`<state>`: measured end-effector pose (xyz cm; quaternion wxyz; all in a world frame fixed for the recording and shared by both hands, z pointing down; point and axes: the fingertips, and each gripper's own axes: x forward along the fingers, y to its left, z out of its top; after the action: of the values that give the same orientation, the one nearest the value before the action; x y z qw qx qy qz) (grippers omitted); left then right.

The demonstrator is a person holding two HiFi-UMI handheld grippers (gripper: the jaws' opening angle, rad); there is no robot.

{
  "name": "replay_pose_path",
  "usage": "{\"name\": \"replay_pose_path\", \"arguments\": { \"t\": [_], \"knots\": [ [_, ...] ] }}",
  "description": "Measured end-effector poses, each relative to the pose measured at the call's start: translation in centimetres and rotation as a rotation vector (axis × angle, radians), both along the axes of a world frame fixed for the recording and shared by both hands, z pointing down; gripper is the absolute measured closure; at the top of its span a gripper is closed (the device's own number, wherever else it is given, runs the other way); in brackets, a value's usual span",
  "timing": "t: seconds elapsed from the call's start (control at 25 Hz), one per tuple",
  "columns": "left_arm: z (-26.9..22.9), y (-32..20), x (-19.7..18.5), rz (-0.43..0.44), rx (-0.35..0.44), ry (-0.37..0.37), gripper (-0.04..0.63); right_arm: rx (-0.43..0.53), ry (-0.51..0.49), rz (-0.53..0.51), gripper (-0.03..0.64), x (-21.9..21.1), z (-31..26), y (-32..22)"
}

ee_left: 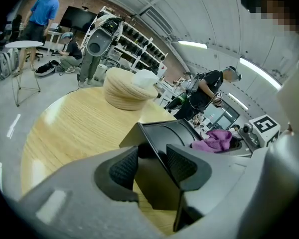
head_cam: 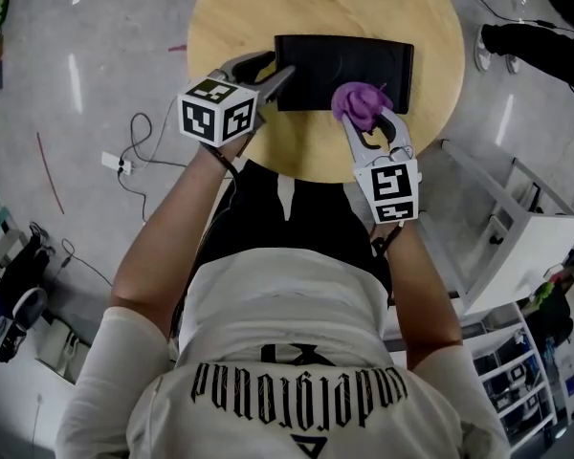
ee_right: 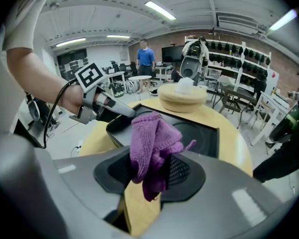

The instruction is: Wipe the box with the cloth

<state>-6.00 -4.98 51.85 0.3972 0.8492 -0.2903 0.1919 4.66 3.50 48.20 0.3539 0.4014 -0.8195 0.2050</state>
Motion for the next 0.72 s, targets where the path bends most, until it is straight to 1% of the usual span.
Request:
{"name": "replay_pose_path", "arguments": {
  "t": [0.12, 0.24, 0.48, 0.72],
  "knots": [
    [0.0, 0.1, 0.0, 0.007, -0.001, -0.005, 0.402, -0.001, 0.043, 0.063, 0.479, 4.0, -0.1, -0.4],
    [0.2, 0.0, -0.2, 0.011, -0.002, -0.001, 0.402, 0.014, 0.07, 0.096, 0.479, 6.1, -0.1, -1.5],
    [0.1, 0.0, -0.4, 0.037, -0.001, -0.011, 0.397, 0.046, 0.11, 0.092, 0.479, 6.4, -0.4, -5.2],
    [0.5, 0.0, -0.3, 0.047, -0.003, -0.023, 0.397, 0.087, 0.143, 0.051, 0.477, 6.4, 0.0, -10.1]
  ]
}}
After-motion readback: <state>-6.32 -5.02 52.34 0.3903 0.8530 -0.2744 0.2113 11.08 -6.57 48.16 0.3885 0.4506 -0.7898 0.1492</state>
